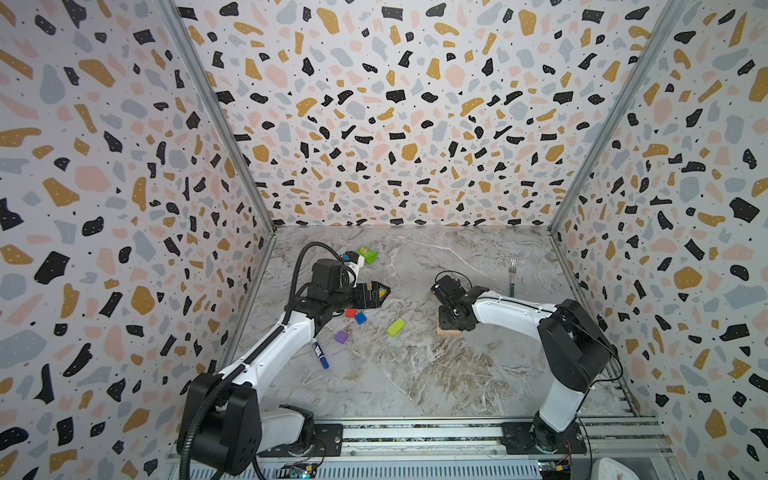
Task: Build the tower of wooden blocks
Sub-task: 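Open the right gripper and lift it off the pink block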
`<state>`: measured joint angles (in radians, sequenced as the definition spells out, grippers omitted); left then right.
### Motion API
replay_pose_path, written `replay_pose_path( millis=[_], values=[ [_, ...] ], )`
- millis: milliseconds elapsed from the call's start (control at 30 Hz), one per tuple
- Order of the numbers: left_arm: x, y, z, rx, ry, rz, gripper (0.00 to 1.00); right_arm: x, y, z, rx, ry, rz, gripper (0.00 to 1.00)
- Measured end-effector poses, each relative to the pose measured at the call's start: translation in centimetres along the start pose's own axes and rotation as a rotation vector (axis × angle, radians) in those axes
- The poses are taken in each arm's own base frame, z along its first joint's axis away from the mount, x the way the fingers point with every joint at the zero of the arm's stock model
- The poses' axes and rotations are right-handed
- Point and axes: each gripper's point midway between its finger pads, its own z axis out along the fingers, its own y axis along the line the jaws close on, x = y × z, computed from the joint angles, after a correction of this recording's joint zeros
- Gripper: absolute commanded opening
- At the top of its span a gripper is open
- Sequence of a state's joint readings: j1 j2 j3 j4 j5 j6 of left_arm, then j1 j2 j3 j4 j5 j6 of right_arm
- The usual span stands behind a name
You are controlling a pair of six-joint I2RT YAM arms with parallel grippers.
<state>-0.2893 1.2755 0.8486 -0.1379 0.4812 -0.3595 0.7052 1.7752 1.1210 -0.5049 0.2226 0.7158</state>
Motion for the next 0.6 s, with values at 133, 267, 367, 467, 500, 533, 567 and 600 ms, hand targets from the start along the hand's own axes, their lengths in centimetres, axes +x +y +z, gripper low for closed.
replay_pose_path(
  millis=[133, 267, 367, 467, 500, 533, 567, 600],
  values=[
    [-0.1, 0.2, 0.0, -0.017, -0.004, 0.001, 1.00, -0.5, 0.1, -1.0, -0.018, -0.022, 0.005, 0.47],
    [0.1, 0.7, 0.3, -0.048, -0.001, 0.001, 1.00, -1.7, 0.4, -3.2, -0.056, -0.077, 0.016, 0.47],
    [1.3, 1.0, 1.3, -0.069, 0.044, -0.005, 0.99, -3.0, 0.4, -5.1, -0.096, -0.137, 0.033, 0.50],
    [3.0, 1.1, 2.2, -0.094, 0.102, -0.002, 0.96, -4.0, -0.2, -6.7, -0.145, -0.200, 0.050, 0.55],
    [3.4, 1.1, 2.5, -0.106, 0.118, 0.002, 0.95, -4.1, -0.7, -7.0, -0.153, -0.216, 0.055, 0.57],
    [3.8, 1.1, 2.7, -0.116, 0.133, 0.008, 0.94, -4.2, -1.2, -7.2, -0.158, -0.225, 0.060, 0.60],
    [4.1, 0.9, 2.9, -0.125, 0.147, 0.016, 0.92, -4.3, -1.9, -7.3, -0.158, -0.236, 0.066, 0.62],
    [4.2, 0.8, 3.1, -0.135, 0.155, 0.025, 0.91, -4.3, -2.4, -7.4, -0.160, -0.242, 0.071, 0.64]
  ],
)
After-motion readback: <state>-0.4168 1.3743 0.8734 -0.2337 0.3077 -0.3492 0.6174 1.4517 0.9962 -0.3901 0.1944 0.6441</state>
